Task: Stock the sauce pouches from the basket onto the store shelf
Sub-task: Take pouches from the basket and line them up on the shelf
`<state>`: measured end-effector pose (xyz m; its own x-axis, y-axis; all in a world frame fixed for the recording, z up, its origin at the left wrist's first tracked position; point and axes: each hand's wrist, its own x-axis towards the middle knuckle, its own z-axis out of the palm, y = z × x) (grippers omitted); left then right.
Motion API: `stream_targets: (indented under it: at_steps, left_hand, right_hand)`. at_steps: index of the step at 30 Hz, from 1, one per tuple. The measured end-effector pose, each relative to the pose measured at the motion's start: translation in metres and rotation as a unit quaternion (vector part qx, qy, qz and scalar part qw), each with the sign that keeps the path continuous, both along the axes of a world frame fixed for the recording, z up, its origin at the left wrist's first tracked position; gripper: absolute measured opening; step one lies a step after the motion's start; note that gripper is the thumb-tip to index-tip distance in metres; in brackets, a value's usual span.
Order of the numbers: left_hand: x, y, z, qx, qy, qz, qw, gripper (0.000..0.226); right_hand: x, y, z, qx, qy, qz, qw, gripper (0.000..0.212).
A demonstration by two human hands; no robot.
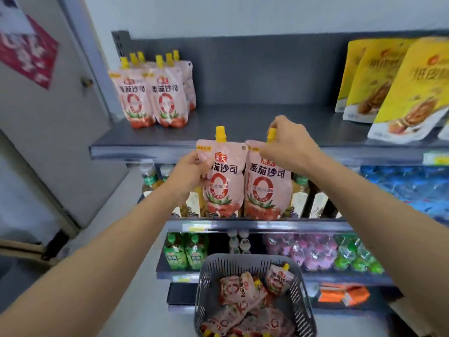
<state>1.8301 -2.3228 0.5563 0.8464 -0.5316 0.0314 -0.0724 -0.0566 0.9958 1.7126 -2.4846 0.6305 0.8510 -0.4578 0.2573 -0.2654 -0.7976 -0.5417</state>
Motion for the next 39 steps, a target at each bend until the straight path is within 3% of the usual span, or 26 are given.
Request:
stream_targets:
  at_steps: [5, 8, 20, 35, 39]
  left_hand:
    - [0.007, 0.025, 0.050, -0.063, -0.028, 0.066, 0.995, 0.013]
    - [0.024, 0.043, 0.073, -0.082, -0.049, 0.109, 0.990, 0.015]
    - [0.134, 0.113, 0.117, -0.092, -0.095, 0.218, 0.967, 0.014]
    - [0.232, 0.116, 0.087, -0.028, -0.059, 0.165, 0.984, 0.016]
    - [0.241, 0.118, 0.083, -0.025, -0.064, 0.136, 0.988, 0.025]
  right_hand:
    - [0.020, 0.019, 0.048, 0.002, -0.101, 0.067, 0.993, 0.030]
    - [0.039, 0.030, 0.067, -0.021, -0.135, 0.102, 0.985, 0.034]
    - [0.150, 0.081, 0.094, -0.036, -0.149, 0.163, 0.975, 0.043]
    - [0.251, 0.100, 0.071, -0.020, -0.085, 0.161, 0.983, 0.051]
    - [0.264, 0.094, 0.060, 0.044, -0.111, 0.153, 0.981, 0.047]
